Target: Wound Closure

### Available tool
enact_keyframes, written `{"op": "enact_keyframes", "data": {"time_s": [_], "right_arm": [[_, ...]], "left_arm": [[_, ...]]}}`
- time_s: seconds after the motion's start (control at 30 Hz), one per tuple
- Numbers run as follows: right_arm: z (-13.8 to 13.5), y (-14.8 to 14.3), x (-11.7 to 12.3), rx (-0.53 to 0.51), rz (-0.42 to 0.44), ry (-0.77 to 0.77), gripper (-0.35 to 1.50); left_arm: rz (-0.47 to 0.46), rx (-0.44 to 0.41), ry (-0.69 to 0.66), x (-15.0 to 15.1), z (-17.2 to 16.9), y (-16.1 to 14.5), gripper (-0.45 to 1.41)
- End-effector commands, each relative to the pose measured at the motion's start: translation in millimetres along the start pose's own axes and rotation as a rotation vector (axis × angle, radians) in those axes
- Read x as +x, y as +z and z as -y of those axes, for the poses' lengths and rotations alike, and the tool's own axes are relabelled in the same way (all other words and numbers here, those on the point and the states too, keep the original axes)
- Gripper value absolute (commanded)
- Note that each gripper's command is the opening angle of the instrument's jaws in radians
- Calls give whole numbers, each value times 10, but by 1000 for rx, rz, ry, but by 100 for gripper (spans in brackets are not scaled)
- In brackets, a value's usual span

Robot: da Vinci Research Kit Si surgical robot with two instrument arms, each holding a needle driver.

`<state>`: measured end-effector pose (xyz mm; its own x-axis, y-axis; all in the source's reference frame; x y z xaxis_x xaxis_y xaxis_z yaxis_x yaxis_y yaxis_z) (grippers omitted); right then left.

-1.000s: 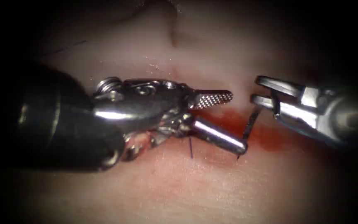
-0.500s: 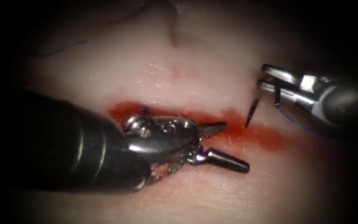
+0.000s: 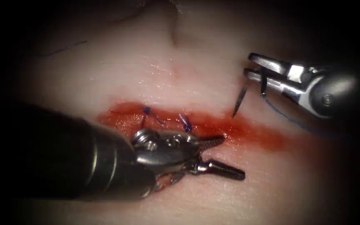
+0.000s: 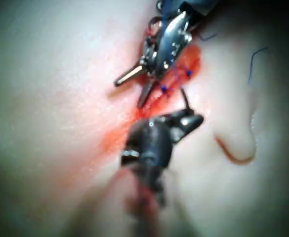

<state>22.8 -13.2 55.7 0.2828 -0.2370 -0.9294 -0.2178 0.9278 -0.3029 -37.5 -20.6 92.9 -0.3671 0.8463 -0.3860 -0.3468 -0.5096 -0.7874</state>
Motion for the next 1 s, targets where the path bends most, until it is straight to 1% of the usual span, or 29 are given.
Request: {"op": "enact_keyframes", "data": {"time_s": [0.03, 0.33, 0.63, 1.0], "right_arm": [[7, 7, -4, 6, -6, -7, -35], [11, 13, -8, 8, -16, -12, -35], [18, 27, -12, 13, -33, -37, -35], [17, 24, -15, 20, -36, -51, -35]], "left_arm": [[12, -7, 1, -9, -2, 10, 71], [15, -12, 5, -17, -4, 5, 69], [17, -12, 13, -25, 0, 6, 68], [23, -17, 22, -33, 9, 9, 64]]}}
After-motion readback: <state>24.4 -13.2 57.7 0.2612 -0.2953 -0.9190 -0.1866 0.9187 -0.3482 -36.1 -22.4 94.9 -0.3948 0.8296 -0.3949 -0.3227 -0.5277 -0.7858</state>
